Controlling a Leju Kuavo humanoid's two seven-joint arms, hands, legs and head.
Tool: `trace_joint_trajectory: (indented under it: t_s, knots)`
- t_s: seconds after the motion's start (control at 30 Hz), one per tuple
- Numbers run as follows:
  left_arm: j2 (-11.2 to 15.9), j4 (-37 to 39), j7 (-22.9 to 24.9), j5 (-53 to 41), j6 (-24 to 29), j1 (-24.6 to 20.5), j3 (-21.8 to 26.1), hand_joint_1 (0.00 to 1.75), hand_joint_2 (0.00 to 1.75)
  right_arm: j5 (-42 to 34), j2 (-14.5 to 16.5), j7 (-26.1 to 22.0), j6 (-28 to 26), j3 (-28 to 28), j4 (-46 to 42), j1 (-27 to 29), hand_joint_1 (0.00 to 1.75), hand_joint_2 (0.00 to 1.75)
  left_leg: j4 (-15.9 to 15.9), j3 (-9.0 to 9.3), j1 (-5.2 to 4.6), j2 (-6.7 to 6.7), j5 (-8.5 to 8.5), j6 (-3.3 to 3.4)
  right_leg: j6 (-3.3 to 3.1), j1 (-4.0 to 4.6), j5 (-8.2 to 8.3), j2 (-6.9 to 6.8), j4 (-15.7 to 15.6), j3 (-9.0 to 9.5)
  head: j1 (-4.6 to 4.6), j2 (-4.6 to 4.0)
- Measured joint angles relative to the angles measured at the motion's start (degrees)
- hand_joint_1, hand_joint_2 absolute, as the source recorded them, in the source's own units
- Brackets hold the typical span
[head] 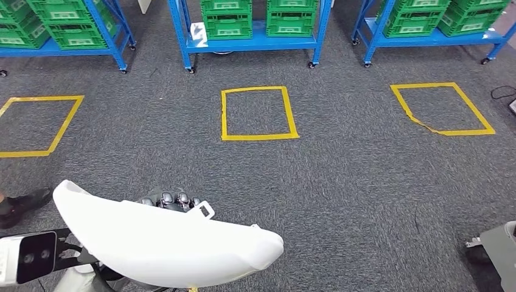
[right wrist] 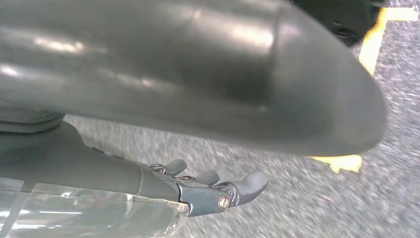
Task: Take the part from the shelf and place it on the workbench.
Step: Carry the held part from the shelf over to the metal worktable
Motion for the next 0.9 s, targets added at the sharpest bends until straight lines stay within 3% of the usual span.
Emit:
trace_joint_trajectory:
  t_s: [0.07, 0.13, 0.2, 0.27, 0.33, 0.37, 0.4, 0.43, 0.5, 0.57, 0.63, 0.67, 0.73, 0.8, 0.87, 0.9]
  knots:
    - [-0.02, -0.33, 0.0, -0.21, -0.01, 0.21, 0.27, 1.73, 1.75, 0.02, 0.21, 0.01, -0.01, 0.22, -0.76, 0.11, 0.0, 0.0, 0.79, -0.83, 0.11, -1.15, -0.23, -0.81, -0.64, -0.01, 0.36, 1.43, -2.64, 1.22, 0.04, 0.0]
    - [-0.03, -0.72, -0.01, -0.27, -0.14, 0.58, 0.51, 1.73, 1.75, 0.03, 0.41, 0.03, -0.07, 0.5, -1.47, 0.13, 0.0, 0.0, 0.9, -1.33, 0.43, -2.04, -0.16, -1.47, -1.59, 0.22, 0.39, 0.31, -2.69, 1.28, 0.02, 0.0]
    - [-0.02, -1.12, -0.02, -0.13, -0.3, 0.83, 0.8, 1.73, 1.75, -0.01, 0.55, 0.04, -0.14, 0.7, -2.33, 0.14, 0.0, 0.0, 2.45, -2.21, 0.48, 0.14, -1.18, -2.08, -2.42, 0.13, 0.47, -0.9, -2.86, 1.45, -0.14, 0.0]
    - [-0.04, -1.46, -0.02, 0.04, -0.34, 0.94, 1.09, 1.73, 1.75, -0.04, 0.67, 0.04, -0.15, 0.76, -3.21, 0.38, 0.0, 0.0, 8.46, -5.12, 0.52, 3.88, -4.39, -2.62, -3.11, 0.25, 0.34, -2.24, -2.94, 1.56, -0.39, 0.0]
    - [-0.07, -1.57, -0.02, 0.15, -0.36, 1.11, 1.26, 1.73, 1.75, -0.04, 0.77, 0.07, -0.11, 0.78, -3.88, 0.7, 0.0, 0.0, 15.89, -8.84, 0.77, 5.27, -7.39, -2.93, -3.42, 0.51, 0.19, -3.82, -2.94, 1.54, -0.48, 0.0]
    - [-0.06, -1.6, -0.01, 0.19, -0.38, 1.22, 1.29, 1.73, 1.75, -0.03, 0.78, 0.1, -0.09, 0.79, -4.18, 0.8, 0.0, 0.0, 17.54, -9.71, 0.83, 5.45, -7.63, -2.95, -3.47, 0.6, 0.13, -4.62, -2.94, 1.54, -0.5, 0.0]
    - [-0.05, -1.66, 0.01, 0.22, -0.4, 1.31, 1.32, 1.73, 1.75, -0.03, 0.78, 0.13, -0.07, 0.82, -4.44, 0.83, 0.0, 0.0, 16.82, -9.36, 0.84, 5.6, -6.77, -2.87, -3.5, 0.69, 0.09, -5.33, -2.94, 1.57, -0.5, 0.0]
    - [-0.06, -1.79, 0.03, 0.26, -0.43, 1.36, 1.37, 1.73, 1.75, -0.03, 0.77, 0.15, -0.05, 0.91, -4.67, 0.81, 0.0, 0.0, 13.93, -7.83, 0.78, 6.01, -5.14, -2.65, -3.48, 0.8, 0.03, -5.99, -2.94, 1.65, -0.5, 0.0]
    - [-0.13, -2.26, 0.07, 0.26, -0.46, 1.34, 1.6, 1.73, 1.75, -0.03, 0.74, 0.14, -0.05, 1.27, -4.97, 0.81, 0.0, 0.0, 5.83, -3.39, 0.23, 8.39, -2.12, -1.76, -3.29, 1.2, -0.16, -7.16, -2.91, 1.9, -0.48, 0.0]
    - [-0.26, -2.71, 0.1, 0.19, -0.48, 1.4, 1.9, 1.73, 1.75, -0.03, 0.6, 0.07, -0.16, 1.68, -5.04, 0.89, 0.0, 0.0, 1.55, -1.2, -0.44, 9.94, -1.27, -1.04, -2.9, 1.51, -0.39, -8.37, -2.94, 2.11, -0.44, 0.0]
    - [-0.32, -3.07, 0.19, 0.09, -0.48, 1.65, 2.23, 1.73, 1.75, -0.02, 0.34, -0.04, -0.49, 2.06, -5.03, 0.85, 0.0, 0.0, 0.96, -1.22, -0.7, 8.77, -1.2, -0.65, -2.35, 1.55, -0.46, -9.7, -3.29, 2.5, -0.46, 0.0]
    - [-0.34, -3.3, 0.28, 0.01, -0.48, 1.84, 2.43, 1.73, 1.75, -0.02, 0.17, -0.12, -0.74, 2.31, -5.01, 0.78, 0.0, 0.0, 0.35, -0.77, -0.6, 8.03, -0.84, -0.39, -2.1, 1.47, -0.6, -9.41, -3.3, 2.69, -0.41, 0.0]
    - [-0.51, -3.71, 0.49, -0.16, -0.39, 2.03, 2.7, 1.73, 1.75, -0.04, -0.34, -0.31, -1.42, 2.74, -4.73, 0.7, 0.0, 0.0, -1.02, 0.31, -0.22, 6.61, 0.02, 0.25, -2.04, 1.3, -2.15, -6.57, -0.72, 1.79, -0.25, 0.0]
    - [-0.73, -3.84, 0.75, -0.44, -0.29, 2.24, 2.74, 1.73, 1.75, -0.02, -0.97, -0.44, -2.0, 2.98, -4.13, 0.84, 0.0, 0.0, -1.49, 0.67, 0.01, 5.16, 0.41, 0.57, -2.41, 1.15, -5.12, -3.43, 6.25, -1.63, 0.03, 0.0]
    - [-0.81, -3.84, 0.98, -0.74, -0.27, 2.65, 2.73, 1.73, 1.75, 0.02, -1.46, -0.51, -2.46, 3.16, -3.38, 0.97, 0.0, 0.0, -1.43, 0.6, 0.0, 3.41, 0.4, 0.57, -2.16, 1.12, -6.63, -2.75, 11.8, -4.74, 0.2, 0.0]
    - [-0.81, -3.83, 1.05, -0.82, -0.26, 2.8, 2.72, 1.73, 1.75, 0.04, -1.66, -0.58, -2.71, 3.27, -3.0, 0.99, 0.0, 0.0, -1.36, 0.63, 0.03, 2.49, 0.37, 0.52, -1.69, 1.03, -6.0, -2.67, 11.58, -4.93, 0.2, 0.0]
